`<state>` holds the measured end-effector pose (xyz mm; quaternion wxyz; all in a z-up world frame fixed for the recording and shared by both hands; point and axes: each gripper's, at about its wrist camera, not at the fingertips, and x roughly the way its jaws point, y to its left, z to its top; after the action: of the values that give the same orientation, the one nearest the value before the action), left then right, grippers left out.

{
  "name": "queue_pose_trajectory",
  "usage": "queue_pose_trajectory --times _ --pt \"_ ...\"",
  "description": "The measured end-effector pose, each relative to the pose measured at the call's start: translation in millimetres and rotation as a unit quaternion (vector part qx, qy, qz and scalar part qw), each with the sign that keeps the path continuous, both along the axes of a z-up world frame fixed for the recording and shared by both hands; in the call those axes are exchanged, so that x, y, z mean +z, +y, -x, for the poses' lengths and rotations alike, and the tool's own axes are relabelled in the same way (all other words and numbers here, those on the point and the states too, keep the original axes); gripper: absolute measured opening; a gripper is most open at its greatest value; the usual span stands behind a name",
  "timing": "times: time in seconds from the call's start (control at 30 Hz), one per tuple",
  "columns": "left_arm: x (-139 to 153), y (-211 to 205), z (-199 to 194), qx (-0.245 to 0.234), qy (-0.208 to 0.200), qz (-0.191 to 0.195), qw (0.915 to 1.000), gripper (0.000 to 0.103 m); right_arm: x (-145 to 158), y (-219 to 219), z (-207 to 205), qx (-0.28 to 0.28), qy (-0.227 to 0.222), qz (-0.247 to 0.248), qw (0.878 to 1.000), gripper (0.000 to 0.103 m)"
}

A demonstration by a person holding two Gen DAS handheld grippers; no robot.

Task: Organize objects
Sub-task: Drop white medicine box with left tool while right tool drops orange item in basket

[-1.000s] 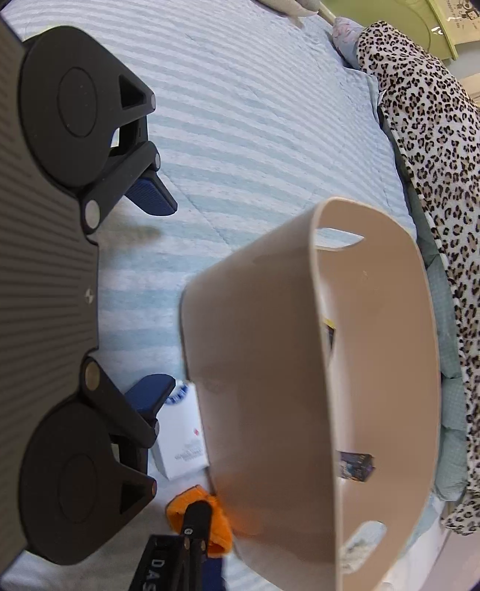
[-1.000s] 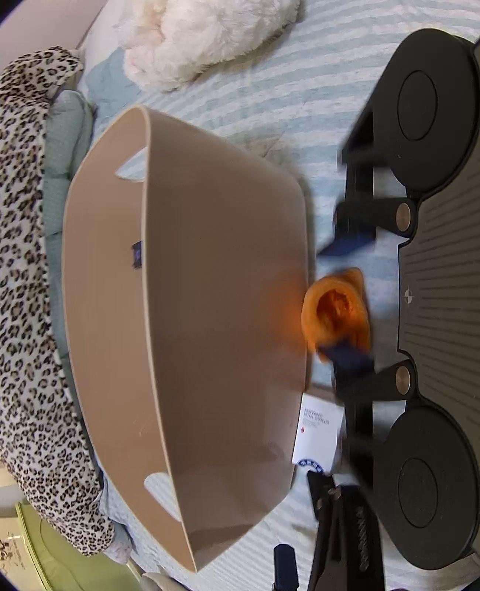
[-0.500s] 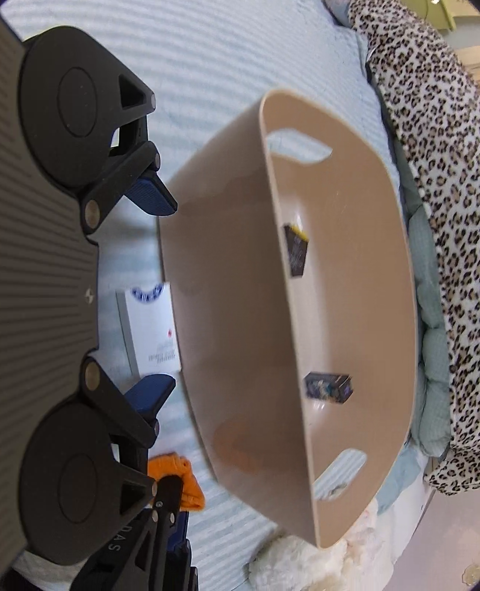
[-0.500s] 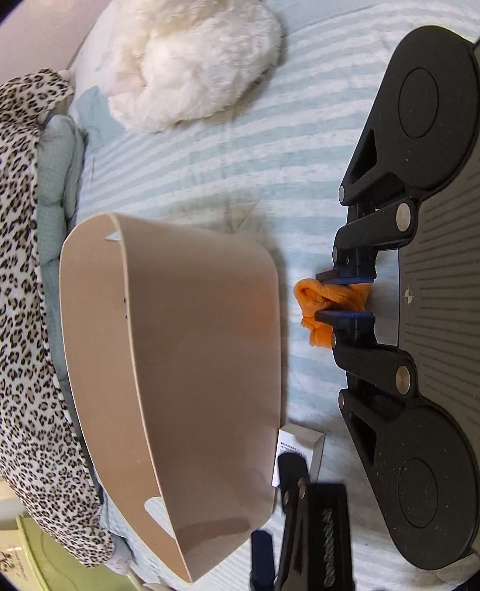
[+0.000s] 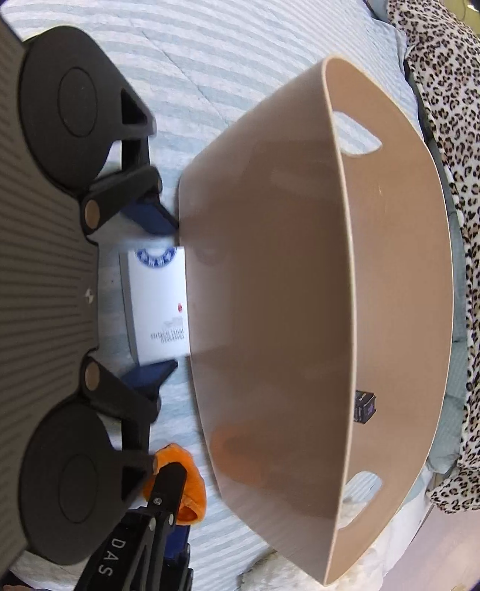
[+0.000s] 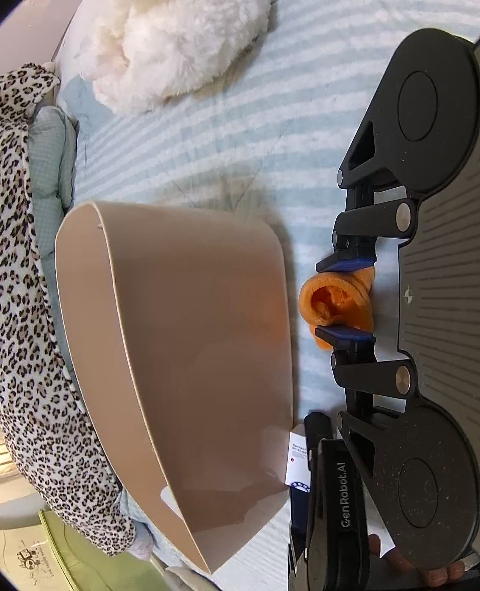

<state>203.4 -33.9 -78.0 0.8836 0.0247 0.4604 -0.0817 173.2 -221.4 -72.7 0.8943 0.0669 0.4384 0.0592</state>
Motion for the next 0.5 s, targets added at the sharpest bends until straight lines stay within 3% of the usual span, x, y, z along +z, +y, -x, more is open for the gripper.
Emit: queue_pose_trajectory --times 0.13,0.5 --pt "7 3 2 -0.002 0.004 0.001 1.0000 0.062 3 9 4 0.016 -0.006 0.011 1.000 0.012" --pt "47 18 45 -0.036 -0.045 -0.013 0.9983 0.062 57 12 36 0.011 -0.039 0.013 0.999 0.011"
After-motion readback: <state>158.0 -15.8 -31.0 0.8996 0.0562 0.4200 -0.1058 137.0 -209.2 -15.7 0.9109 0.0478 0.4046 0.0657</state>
